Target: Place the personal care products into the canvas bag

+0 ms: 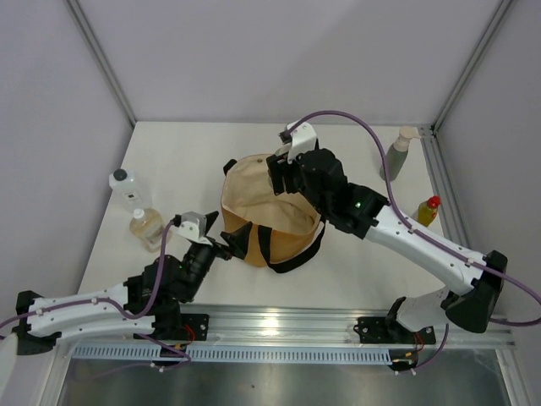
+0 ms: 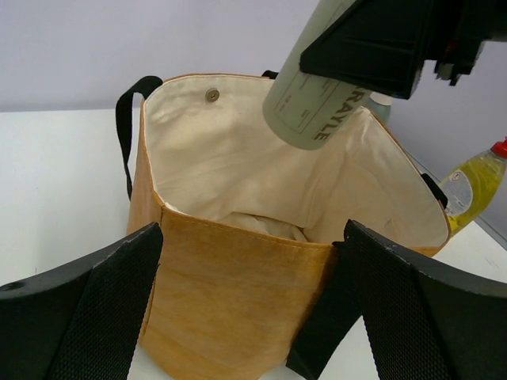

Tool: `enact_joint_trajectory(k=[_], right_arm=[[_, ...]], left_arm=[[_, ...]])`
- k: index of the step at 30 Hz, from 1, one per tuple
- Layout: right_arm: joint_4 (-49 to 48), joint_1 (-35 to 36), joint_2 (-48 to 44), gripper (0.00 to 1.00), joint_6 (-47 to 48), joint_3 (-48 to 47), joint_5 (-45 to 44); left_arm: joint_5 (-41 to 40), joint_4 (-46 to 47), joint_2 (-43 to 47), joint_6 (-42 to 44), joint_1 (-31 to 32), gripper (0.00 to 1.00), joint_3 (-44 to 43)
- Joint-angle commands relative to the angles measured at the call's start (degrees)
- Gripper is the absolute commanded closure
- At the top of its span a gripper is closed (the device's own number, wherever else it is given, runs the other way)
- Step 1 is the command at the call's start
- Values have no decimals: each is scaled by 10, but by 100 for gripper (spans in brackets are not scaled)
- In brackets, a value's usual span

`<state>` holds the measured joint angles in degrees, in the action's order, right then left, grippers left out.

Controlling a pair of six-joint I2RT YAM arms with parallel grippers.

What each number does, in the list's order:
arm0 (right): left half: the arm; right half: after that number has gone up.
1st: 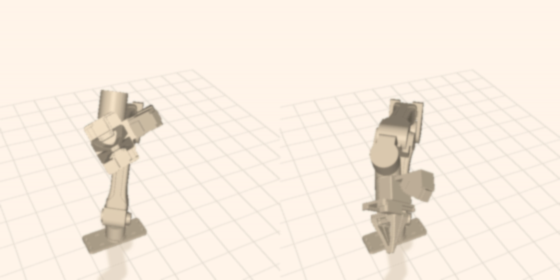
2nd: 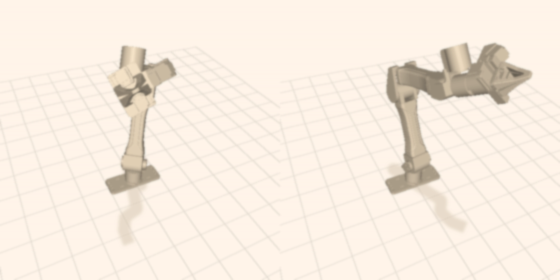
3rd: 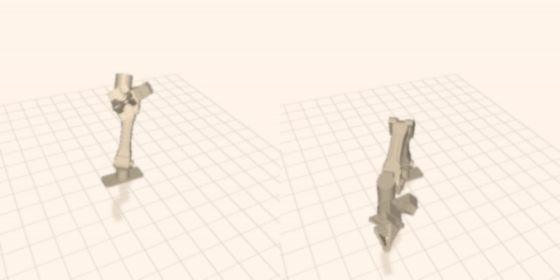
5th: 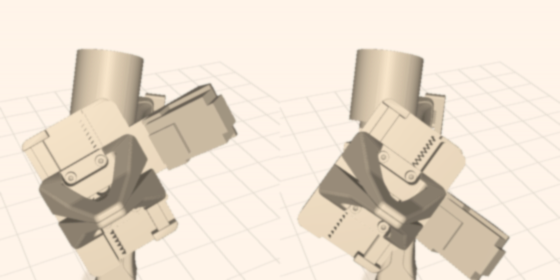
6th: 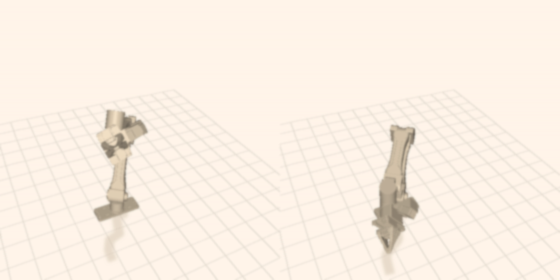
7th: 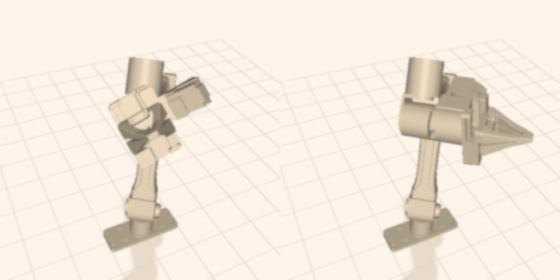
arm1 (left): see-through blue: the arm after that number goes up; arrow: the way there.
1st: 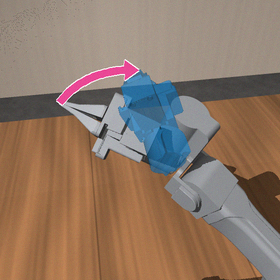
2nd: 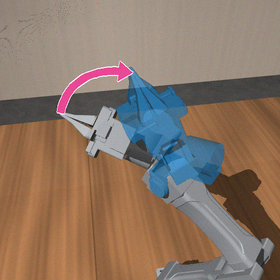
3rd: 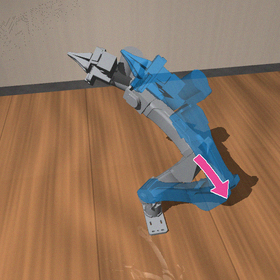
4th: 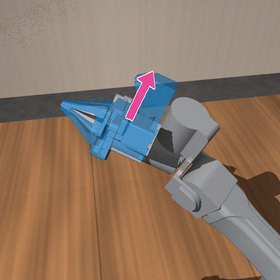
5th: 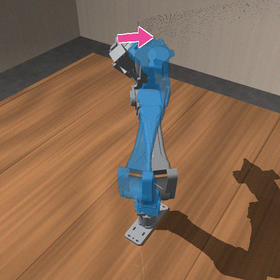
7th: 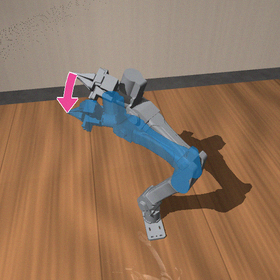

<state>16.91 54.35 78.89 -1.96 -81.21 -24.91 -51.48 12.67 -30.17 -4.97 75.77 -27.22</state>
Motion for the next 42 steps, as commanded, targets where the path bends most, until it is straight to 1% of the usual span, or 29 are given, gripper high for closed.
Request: enact_joint_trajectory(k=[1,4,6,11,17,18,22,32,35,37,38,41,42], right_arm=[[-117,-11,12,100,-16,-18,41],[-115,-22,45,100,-38,-18,76],[-117,-32,54,100,-47,-10,84],[-158,-58,60,100,-71,44,120],[-165,-64,93,100,-71,78,123],[-186,-64,97,100,-73,87,123],[-206,-66,122,100,-80,103,132],[-224,-67,192,100,-89,105,125],[-229,-67,202,95,-96,112,123],[-233,-67,206,85,-99,119,119],[-234,-66,207,75,-100,120,116],[-233,-65,210,62,-101,122,111],[-231,-66,210,56,-101,121,109]], left_arm=[[-29,4,-2,-6,4,1,-15],[-34,4,6,-8,4,1,-10],[-39,3,12,-14,4,1,-8],[-47,2,27,-26,4,1,0],[-56,19,49,-29,3,1,18],[-59,18,51,-30,3,1,19],[-60,23,51,-30,3,1,21],[-63,28,42,-30,1,1,23],[-62,30,46,-31,0,1,26],[-62,30,47,-31,0,1,25],[-62,29,45,-31,0,1,25],[-61,29,45,-31,-1,1,24],[-61,29,44,-32,-1,1,24]])
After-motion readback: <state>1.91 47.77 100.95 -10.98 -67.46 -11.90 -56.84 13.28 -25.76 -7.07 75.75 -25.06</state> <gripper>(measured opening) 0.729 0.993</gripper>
